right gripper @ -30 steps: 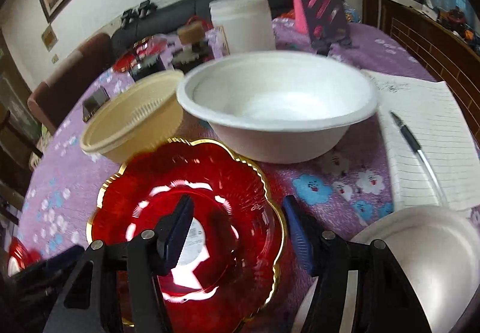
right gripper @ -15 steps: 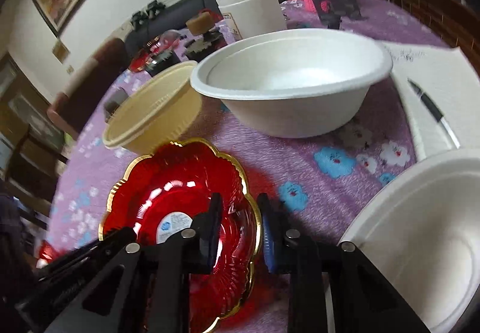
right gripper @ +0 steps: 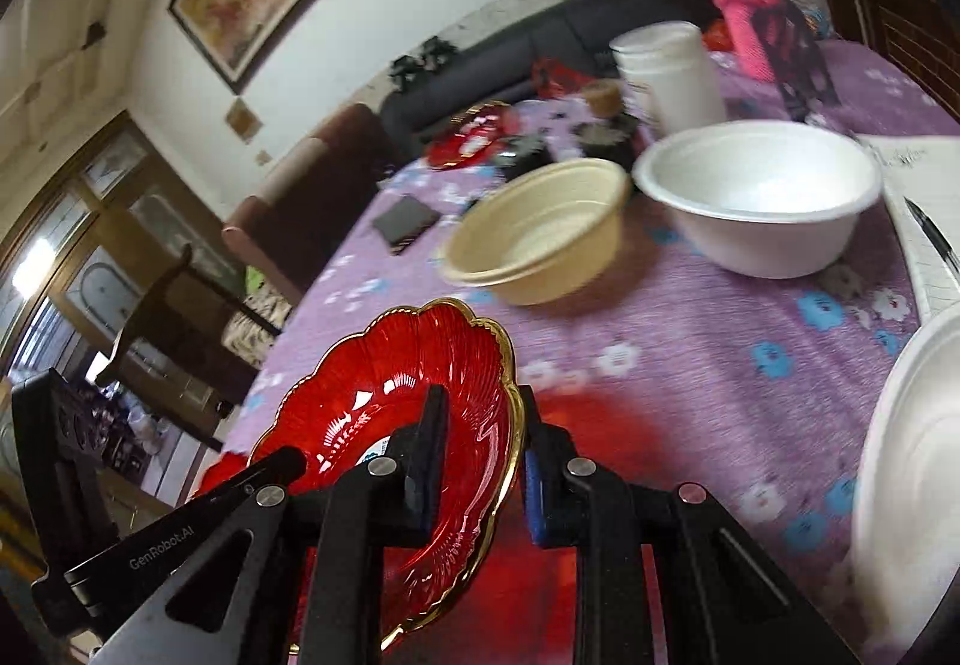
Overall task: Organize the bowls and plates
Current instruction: 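Grasp the rim of the small labelled red plate and lift it, then carry the small red plate onto the red plate stack and open both grippers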
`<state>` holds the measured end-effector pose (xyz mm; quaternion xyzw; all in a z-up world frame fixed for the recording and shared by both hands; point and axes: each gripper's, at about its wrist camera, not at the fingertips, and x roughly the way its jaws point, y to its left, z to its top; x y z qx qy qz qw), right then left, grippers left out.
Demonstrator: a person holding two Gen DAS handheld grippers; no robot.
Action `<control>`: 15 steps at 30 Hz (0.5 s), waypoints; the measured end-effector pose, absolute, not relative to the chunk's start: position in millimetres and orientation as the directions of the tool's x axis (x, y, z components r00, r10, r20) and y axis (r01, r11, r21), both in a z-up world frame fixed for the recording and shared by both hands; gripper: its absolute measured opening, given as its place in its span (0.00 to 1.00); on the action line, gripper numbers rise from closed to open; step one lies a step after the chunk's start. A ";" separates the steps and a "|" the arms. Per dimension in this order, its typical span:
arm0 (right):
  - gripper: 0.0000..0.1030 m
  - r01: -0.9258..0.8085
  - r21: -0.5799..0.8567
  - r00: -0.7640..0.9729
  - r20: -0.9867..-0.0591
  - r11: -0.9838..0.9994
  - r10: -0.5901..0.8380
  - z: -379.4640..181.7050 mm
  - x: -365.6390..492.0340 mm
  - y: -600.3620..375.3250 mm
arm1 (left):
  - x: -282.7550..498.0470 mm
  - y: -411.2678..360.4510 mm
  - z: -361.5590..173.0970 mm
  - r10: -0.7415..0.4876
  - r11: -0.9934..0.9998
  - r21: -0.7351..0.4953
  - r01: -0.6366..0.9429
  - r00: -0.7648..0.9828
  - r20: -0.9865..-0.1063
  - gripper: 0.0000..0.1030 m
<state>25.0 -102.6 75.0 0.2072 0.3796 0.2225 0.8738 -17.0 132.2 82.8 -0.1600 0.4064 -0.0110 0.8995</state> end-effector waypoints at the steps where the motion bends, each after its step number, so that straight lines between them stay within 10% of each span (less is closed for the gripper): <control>1: 0.23 -0.245 0.530 0.613 -0.564 0.812 0.553 79.3 19.8 -95.4 | -26.1 140.7 87.7 -0.134 0.949 -0.291 -0.120 0.684 -0.718 0.16; 15: 0.23 -0.427 0.477 0.488 -0.593 0.768 0.640 95.3 -21.0 44.0 | -112.5 255.2 105.1 0.024 0.910 -0.293 -0.293 0.743 -0.669 0.16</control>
